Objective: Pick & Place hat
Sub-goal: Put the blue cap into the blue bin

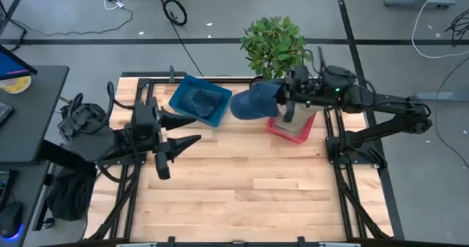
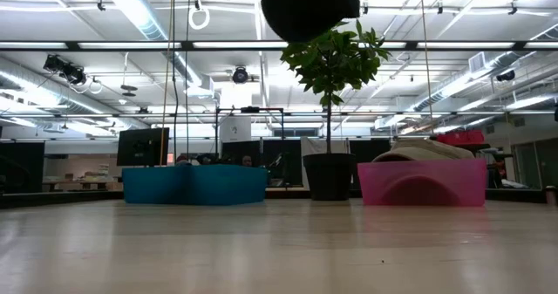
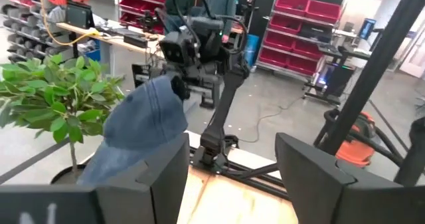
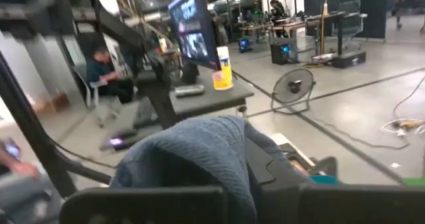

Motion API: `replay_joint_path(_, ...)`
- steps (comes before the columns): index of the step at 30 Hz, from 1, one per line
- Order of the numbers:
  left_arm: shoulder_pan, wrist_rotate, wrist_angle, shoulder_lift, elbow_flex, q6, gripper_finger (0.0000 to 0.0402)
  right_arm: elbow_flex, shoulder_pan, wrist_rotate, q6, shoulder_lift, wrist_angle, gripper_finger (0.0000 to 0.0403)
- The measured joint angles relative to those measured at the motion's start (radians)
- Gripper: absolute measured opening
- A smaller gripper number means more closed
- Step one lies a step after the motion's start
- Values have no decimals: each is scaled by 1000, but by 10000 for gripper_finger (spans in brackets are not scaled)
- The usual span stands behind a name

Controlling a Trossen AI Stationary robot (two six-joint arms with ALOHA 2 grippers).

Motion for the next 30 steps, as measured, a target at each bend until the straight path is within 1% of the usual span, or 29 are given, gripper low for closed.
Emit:
replay_joint_path(2, 12, 1, 1, 0, 0, 2, 223, 0, 7, 0, -53, 25, 6, 1)
replay_joint_path(8, 34, 1, 50, 0, 0, 2, 220, 0, 67, -7, -305, 132, 90, 1)
replay_joint_path(10, 36, 3, 58, 0, 0, 3, 220, 0, 81, 33, -345, 163, 110, 1)
replay_joint_path(14, 43, 0, 67, 0, 0, 2, 220, 0, 83, 157, -352, 216, 132, 1)
replay_joint_path(17, 47, -2, 68, 0, 0, 2, 220, 0, 66, 204, -352, 258, 174, 1)
replay_joint_path(23, 88, -1, 102, 3, 0, 2, 220, 0, 29, 206, -363, 343, 262, 1)
replay_joint_path(27, 123, 22, 160, 3, 0, 4, 220, 0, -1, 215, -375, 387, 275, 1)
replay_joint_path(30, 141, 39, 162, 3, 0, 4, 220, 0, -27, 221, -369, 418, 286, 1)
